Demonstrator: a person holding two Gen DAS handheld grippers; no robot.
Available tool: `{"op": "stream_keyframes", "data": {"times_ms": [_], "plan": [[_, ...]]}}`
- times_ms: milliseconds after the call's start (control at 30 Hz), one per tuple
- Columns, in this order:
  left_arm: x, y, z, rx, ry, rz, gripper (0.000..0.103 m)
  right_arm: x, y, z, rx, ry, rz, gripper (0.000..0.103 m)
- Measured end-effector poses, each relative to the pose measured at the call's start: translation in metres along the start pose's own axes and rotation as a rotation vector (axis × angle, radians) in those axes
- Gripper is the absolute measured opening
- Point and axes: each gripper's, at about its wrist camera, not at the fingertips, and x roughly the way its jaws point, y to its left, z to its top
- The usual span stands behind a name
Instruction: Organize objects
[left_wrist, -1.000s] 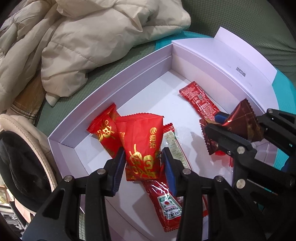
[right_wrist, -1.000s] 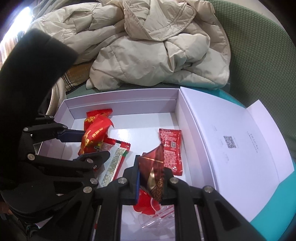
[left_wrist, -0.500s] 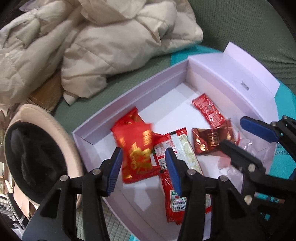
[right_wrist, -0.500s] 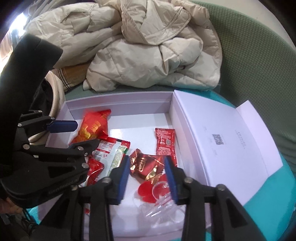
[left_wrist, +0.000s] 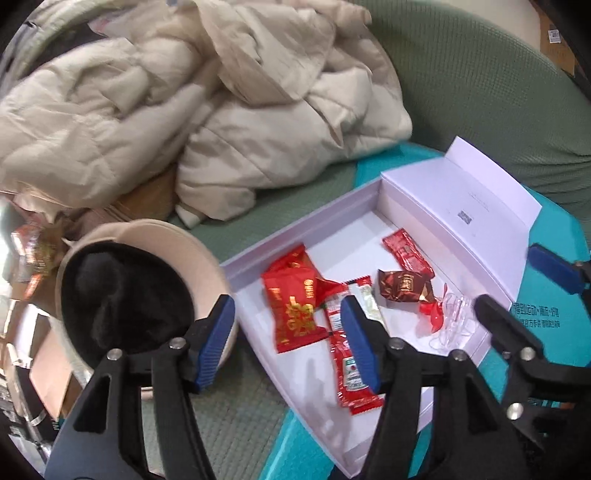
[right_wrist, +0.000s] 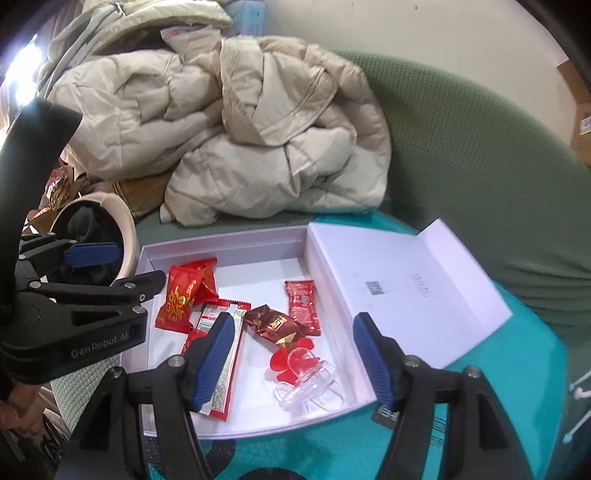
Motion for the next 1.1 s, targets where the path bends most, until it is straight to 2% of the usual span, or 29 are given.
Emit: {"op": "stream_keyframes", "data": {"times_ms": [200,600,833,967,1100], "plan": [[-0.035,0.009,-0.007,-0.037,-0.043,0.016,0.063,-0.04,0.008,-0.001,-0.012,-0.053,-0.052,0.079],[-0.1,0.023,-0.033,-0.068,-0.124,0.018,0.065,-0.116,0.028,-0.018,-0.015,-0.129,-0.106,0.081],[-0.131,0.026,-0.051,-0.076,-0.18,0.021,0.072,-0.145,0.04,-0.032,-0.035,-0.156,-0.094,0.081],[-0.14,0.025,-0.061,-0.082,-0.181,-0.007,0.074,-0.156,0.044,-0.041,-0.033,-0.165,-0.092,0.082],[-0.145,0.023,-0.072,-0.073,-0.174,0.011,0.075,-0.163,0.047,-0.054,-0.031,-0.167,-0.082,0.082]]}}
